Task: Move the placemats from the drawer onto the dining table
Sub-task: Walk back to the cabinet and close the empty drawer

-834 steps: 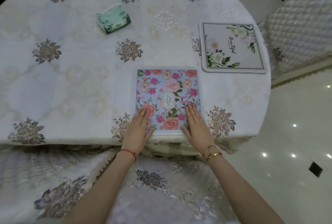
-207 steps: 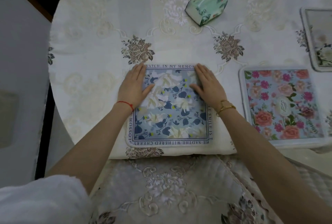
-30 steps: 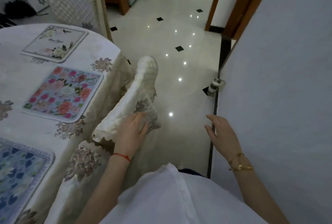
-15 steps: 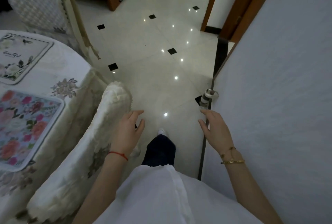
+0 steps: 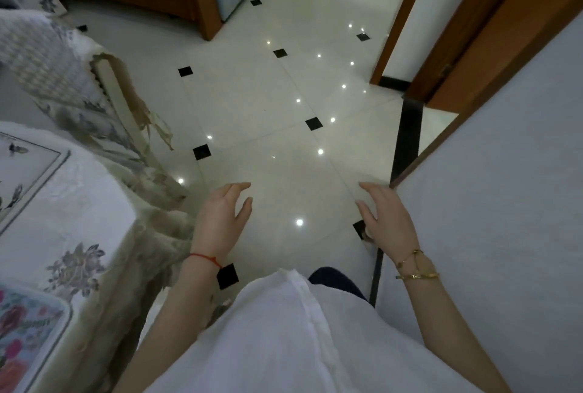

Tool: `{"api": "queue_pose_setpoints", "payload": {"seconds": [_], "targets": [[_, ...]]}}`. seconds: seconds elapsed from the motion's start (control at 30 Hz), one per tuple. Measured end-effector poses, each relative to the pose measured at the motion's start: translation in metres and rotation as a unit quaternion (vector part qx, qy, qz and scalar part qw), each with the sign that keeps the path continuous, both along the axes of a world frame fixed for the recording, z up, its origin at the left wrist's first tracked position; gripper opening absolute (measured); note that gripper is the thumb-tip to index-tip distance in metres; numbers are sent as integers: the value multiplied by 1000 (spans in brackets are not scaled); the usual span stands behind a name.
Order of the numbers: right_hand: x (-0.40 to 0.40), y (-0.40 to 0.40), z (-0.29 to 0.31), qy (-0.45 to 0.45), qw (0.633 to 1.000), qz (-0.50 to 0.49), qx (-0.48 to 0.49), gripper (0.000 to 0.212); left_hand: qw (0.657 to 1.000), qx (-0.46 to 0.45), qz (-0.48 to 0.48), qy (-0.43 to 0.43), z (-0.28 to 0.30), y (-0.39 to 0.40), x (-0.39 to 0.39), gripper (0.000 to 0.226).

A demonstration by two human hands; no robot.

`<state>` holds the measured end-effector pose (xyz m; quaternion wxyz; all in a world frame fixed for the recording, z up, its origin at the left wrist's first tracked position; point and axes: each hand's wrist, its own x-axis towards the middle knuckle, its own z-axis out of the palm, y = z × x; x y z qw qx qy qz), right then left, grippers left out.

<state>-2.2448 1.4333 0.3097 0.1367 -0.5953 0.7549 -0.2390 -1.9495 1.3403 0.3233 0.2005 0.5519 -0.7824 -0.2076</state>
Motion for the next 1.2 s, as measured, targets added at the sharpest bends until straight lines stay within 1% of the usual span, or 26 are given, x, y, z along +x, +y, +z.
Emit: {"api": "queue_pose_setpoints", "payload": {"seconds": [0.17,0.37,0.57,0.7,0.83,0.93,1.1,1.2], "targets": [[-35,-82,-8,5,1000,4,16,38,1000,17,9,-19,-6,-79,-31,32],[-88,-194,-26,3,999,36,29,39,999,20,42,-17,-22,-175,-79,31],[-156,-346,-7,25,995,95,19,37,994,9,111,14,-11,-290,-133,30],[-177,-448,7,37,988,152,14,37,985,3,171,26,0,-349,-148,30],[-167,-533,10,18,980,197,23,36,969,10,245,23,1,-391,-144,32],[-149,-590,-1,27,969,243,38,37,955,20,294,20,-6,-422,-131,33],[-103,-696,-25,25,950,308,47,38,938,33,345,7,-26,-495,-98,33],[-65,-772,-28,23,938,342,50,37,922,29,385,15,-26,-551,-68,33]]}}
